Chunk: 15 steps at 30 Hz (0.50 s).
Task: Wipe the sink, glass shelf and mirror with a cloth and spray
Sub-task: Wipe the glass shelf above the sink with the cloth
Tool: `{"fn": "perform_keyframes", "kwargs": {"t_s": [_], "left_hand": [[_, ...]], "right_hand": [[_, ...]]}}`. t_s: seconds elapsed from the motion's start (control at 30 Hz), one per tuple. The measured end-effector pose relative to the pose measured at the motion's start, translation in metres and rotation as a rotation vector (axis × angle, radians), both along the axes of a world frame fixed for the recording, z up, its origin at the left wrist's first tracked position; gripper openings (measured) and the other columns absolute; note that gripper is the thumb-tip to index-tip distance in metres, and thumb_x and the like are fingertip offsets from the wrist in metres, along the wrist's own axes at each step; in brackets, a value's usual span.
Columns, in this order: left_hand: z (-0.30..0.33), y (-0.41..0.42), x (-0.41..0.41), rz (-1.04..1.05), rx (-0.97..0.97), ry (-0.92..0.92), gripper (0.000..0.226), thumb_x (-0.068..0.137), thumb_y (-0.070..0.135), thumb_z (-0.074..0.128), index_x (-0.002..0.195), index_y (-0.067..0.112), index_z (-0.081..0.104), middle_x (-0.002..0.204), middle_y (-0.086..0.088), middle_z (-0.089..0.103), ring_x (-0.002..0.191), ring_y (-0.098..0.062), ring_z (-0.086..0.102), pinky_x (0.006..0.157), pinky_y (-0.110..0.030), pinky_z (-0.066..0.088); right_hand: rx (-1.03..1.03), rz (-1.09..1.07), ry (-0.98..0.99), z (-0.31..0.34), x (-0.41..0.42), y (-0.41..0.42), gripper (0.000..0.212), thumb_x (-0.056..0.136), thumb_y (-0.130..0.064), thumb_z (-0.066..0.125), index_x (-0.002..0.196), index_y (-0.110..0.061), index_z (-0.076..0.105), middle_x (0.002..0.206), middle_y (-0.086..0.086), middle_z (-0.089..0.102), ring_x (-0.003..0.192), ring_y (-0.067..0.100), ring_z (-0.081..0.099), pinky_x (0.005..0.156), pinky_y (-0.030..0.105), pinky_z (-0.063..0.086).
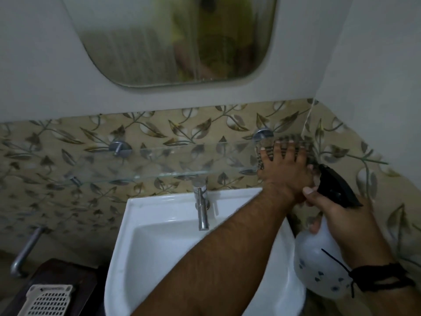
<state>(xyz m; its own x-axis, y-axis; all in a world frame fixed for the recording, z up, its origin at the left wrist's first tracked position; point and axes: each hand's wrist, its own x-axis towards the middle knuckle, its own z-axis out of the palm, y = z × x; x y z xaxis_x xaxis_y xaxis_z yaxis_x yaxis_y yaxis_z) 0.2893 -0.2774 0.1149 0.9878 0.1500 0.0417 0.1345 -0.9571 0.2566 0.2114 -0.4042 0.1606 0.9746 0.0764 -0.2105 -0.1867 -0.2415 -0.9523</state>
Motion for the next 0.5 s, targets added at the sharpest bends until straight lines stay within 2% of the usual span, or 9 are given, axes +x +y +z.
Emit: {"fn": "perform_keyframes", "kwargs": {"t_s": [0.07, 0.13, 0.23, 0.33, 0.43, 0.5], "left_hand": [[-0.003, 0.019, -0.018, 0.019, 0.022, -0.04, 0.059, 0.106, 0.047, 0.025, 0.16, 0.023, 0.022, 0.17, -0.003, 0.01, 0.156, -0.032, 0.0, 0.119, -0.063, -0.01], [-0.003, 0.041, -0.038, 0.051, 0.035, -0.069, 0.059, 0.106, 0.049, 0.024, 0.159, 0.024, 0.023, 0.169, -0.003, 0.014, 0.156, -0.031, 0.004, 0.121, -0.062, -0.008], [-0.003, 0.076, -0.07, 0.117, 0.054, -0.11, 0.06, 0.104, 0.051, 0.025, 0.158, 0.026, 0.027, 0.168, -0.002, 0.02, 0.155, -0.031, 0.01, 0.122, -0.062, -0.003], [-0.007, 0.118, -0.106, 0.182, 0.094, -0.142, 0.06, 0.103, 0.053, 0.025, 0.157, 0.029, 0.029, 0.167, 0.001, 0.024, 0.154, -0.029, 0.014, 0.122, -0.061, 0.003], [-0.007, 0.16, -0.137, 0.243, 0.113, -0.138, 0.059, 0.103, 0.054, 0.024, 0.157, 0.032, 0.03, 0.167, 0.003, 0.024, 0.155, -0.027, 0.014, 0.122, -0.061, 0.007], [-0.005, 0.184, -0.153, 0.277, 0.121, -0.11, 0.059, 0.103, 0.054, 0.021, 0.158, 0.033, 0.027, 0.168, 0.004, 0.021, 0.155, -0.026, 0.012, 0.122, -0.061, 0.008]], "right_hand": [[-0.028, 0.029, -0.02, 0.0, -0.002, 0.01, 0.021, 0.09, -0.031, 0.078, 0.079, -0.014, 0.076, 0.043, 0.012, 0.061, 0.057, 0.034, 0.063, 0.067, 0.04, 0.051], [-0.02, 0.059, -0.03, -0.002, -0.006, 0.023, 0.021, 0.091, -0.03, 0.077, 0.083, -0.011, 0.075, 0.046, 0.02, 0.061, 0.056, 0.033, 0.062, 0.064, 0.036, 0.046], [0.003, 0.135, -0.021, -0.007, -0.016, 0.044, 0.025, 0.091, -0.029, 0.077, 0.082, -0.006, 0.072, 0.055, 0.029, 0.061, 0.051, 0.025, 0.061, 0.067, 0.036, 0.046], [-0.004, 0.22, -0.01, -0.01, -0.027, 0.07, 0.021, 0.093, -0.027, 0.075, 0.086, -0.007, 0.072, 0.06, 0.016, 0.063, 0.038, 0.012, 0.055, 0.06, 0.033, 0.043], [0.007, 0.288, -0.018, -0.013, -0.038, 0.096, 0.017, 0.092, -0.027, 0.076, 0.078, -0.022, 0.069, 0.066, 0.018, 0.068, 0.039, 0.014, 0.057, 0.062, 0.035, 0.047], [0.009, 0.334, -0.009, -0.017, -0.045, 0.112, 0.016, 0.092, -0.028, 0.076, 0.08, -0.017, 0.073, 0.058, 0.02, 0.067, 0.041, 0.015, 0.059, 0.067, 0.038, 0.049]]}}
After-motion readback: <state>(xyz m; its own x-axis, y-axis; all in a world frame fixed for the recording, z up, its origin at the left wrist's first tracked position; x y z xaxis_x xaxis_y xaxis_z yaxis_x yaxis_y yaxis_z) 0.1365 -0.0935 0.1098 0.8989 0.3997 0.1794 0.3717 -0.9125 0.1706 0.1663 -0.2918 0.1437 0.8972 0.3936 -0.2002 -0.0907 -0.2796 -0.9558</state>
